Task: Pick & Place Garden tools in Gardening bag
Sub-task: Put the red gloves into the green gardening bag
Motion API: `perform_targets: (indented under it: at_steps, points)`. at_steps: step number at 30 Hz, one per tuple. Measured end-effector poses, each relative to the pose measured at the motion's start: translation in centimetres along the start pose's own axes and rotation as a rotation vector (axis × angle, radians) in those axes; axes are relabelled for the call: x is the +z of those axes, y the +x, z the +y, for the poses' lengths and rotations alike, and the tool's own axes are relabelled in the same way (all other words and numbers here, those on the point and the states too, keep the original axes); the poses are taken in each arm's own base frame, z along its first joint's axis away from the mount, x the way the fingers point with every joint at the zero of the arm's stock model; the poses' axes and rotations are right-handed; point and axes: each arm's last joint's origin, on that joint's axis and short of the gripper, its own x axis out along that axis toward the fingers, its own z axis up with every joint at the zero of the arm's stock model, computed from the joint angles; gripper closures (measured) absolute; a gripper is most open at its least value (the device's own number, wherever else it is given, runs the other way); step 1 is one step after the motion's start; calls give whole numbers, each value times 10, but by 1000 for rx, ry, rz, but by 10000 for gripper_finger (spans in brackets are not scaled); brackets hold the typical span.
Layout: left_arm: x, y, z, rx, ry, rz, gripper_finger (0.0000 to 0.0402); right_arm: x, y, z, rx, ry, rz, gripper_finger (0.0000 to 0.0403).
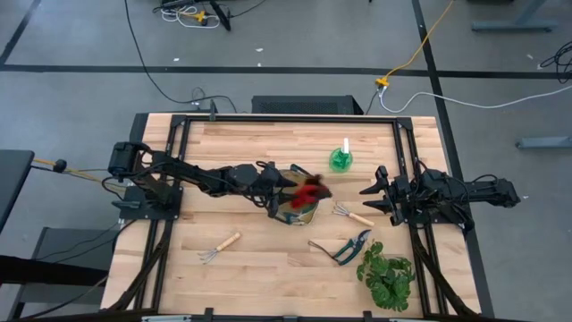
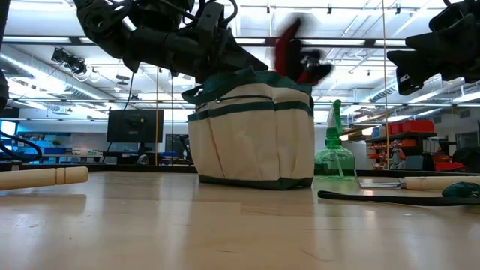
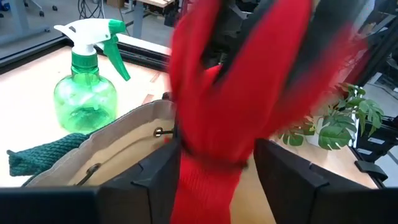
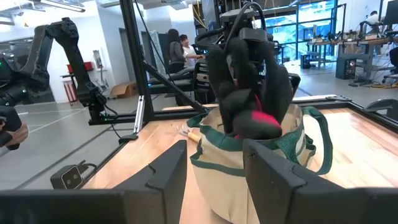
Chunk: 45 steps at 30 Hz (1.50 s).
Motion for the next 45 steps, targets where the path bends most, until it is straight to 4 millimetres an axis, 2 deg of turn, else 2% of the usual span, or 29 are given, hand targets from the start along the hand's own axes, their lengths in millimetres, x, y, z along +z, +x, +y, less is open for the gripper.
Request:
perform_targets:
  at_steps: [25,36,45]
  points:
    - [2,-1,-2,-41,0,0,193,0,0,0,-1,0,0,243]
    - [21,-12,-9,-72,1,-66,193,0,0,0,0,0,0,243]
    - [24,-15,-10,-76,2,-75,193,0,0,0,-1,0,0,243]
